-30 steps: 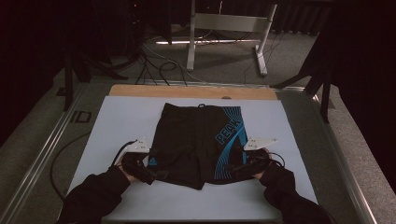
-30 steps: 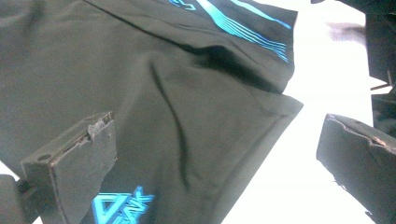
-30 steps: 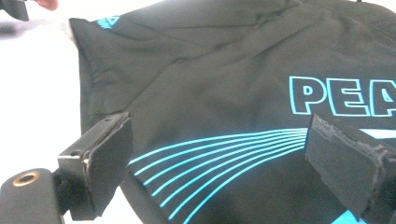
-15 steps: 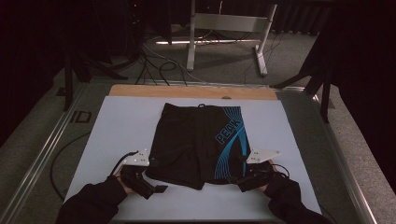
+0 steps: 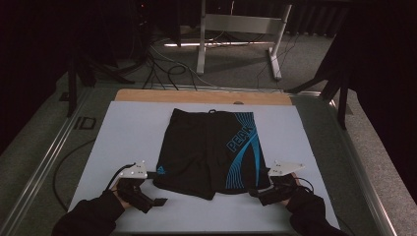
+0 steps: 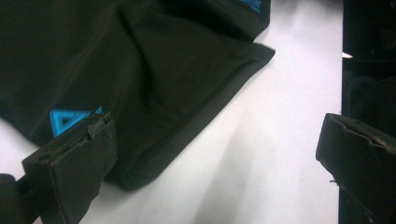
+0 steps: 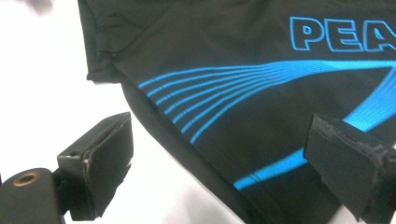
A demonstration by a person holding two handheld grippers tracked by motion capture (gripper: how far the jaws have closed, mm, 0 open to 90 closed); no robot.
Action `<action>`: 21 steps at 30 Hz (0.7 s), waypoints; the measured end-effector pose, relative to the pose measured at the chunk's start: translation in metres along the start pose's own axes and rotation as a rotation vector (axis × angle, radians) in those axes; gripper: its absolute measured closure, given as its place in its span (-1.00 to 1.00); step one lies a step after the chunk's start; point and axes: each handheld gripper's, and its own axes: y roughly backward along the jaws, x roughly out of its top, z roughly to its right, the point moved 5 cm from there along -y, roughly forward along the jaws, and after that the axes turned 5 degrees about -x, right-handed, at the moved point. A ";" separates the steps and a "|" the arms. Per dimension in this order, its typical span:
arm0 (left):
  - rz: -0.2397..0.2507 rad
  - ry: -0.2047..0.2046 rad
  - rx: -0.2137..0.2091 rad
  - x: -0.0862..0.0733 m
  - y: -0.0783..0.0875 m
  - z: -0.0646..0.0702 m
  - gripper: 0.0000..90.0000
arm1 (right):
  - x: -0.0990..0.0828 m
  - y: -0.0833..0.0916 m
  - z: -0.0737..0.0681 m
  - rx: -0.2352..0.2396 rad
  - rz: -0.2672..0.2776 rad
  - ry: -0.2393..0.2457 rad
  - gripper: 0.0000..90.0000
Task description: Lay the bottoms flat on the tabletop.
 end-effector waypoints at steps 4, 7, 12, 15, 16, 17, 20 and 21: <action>-0.006 0.003 0.008 -0.005 0.006 -0.001 -1.00 | -0.005 0.006 0.003 -0.019 0.005 -0.014 -0.81; -0.002 0.020 0.010 -0.009 0.010 -0.003 -1.00 | -0.010 0.011 0.006 -0.023 0.008 -0.031 -0.81; 0.004 0.034 0.035 -0.012 0.015 -0.008 -1.00 | -0.015 0.017 0.008 -0.043 0.009 -0.045 -0.81; 0.020 0.046 0.040 -0.013 0.019 -0.010 -1.00 | -0.020 0.021 0.011 -0.062 0.009 -0.052 -0.81; 0.021 0.045 0.041 -0.013 0.020 -0.011 -1.00 | -0.022 0.022 0.012 -0.067 0.013 -0.059 -0.81; 0.026 0.050 0.043 -0.013 0.021 -0.011 -1.00 | -0.023 0.023 0.014 -0.074 0.013 -0.066 -0.80; 0.028 0.050 0.058 -0.012 0.021 -0.013 -1.00 | -0.023 0.021 0.018 -0.096 0.013 -0.074 -0.80; 0.026 0.046 0.067 -0.012 0.021 -0.014 -0.99 | -0.023 0.019 0.018 -0.103 0.007 -0.076 -0.80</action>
